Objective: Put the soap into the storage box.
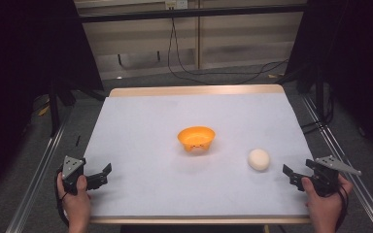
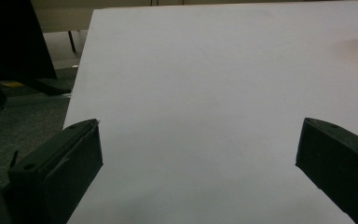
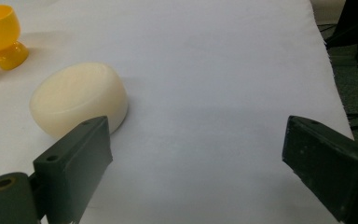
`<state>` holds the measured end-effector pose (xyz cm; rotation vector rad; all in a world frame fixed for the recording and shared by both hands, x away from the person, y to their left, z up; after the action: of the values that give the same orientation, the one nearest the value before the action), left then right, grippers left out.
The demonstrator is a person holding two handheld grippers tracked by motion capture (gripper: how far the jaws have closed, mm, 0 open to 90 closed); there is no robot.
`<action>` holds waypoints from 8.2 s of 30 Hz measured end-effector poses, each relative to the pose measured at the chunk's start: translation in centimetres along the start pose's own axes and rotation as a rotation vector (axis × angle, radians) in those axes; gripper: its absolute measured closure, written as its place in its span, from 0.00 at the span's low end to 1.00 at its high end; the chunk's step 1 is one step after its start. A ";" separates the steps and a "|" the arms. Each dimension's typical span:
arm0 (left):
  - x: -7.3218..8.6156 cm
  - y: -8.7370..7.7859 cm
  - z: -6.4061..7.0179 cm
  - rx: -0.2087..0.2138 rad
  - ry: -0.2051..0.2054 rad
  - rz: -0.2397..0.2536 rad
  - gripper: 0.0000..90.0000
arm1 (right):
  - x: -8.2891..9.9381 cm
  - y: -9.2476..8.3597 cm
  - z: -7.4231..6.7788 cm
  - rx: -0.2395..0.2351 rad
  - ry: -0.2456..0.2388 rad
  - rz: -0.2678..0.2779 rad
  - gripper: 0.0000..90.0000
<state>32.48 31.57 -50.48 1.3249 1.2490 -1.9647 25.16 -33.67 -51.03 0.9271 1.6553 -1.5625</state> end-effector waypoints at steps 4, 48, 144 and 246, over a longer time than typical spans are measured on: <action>0.0 -0.1 0.0 0.000 0.002 0.007 0.00 | 0.0 0.1 -0.1 0.010 -0.007 -0.009 0.09; 0.0 0.1 0.2 0.003 0.015 -0.016 0.00 | -1.2 0.8 -1.3 -0.032 -0.113 -0.173 0.11; 0.1 0.5 0.4 0.022 0.041 -0.052 0.01 | -2.9 5.8 -8.7 -0.149 -0.195 -0.330 0.27; 0.1 0.5 0.4 0.035 0.036 -0.054 0.01 | -9.8 7.6 -17.1 -0.294 -0.274 -0.264 0.27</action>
<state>32.63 31.05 -50.71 1.3628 1.2850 -2.0164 36.82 -16.88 -45.64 0.3373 1.7946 -1.4806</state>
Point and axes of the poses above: each handheld gripper's, and its own axes: y roughly forward along the jaws, x roughly out of its underside, z roughly to its right, the point moved 5 cm from there along y, roughly forward along the jaws, and after that the axes turned 10 degrees about x, right-handed, at the moved point
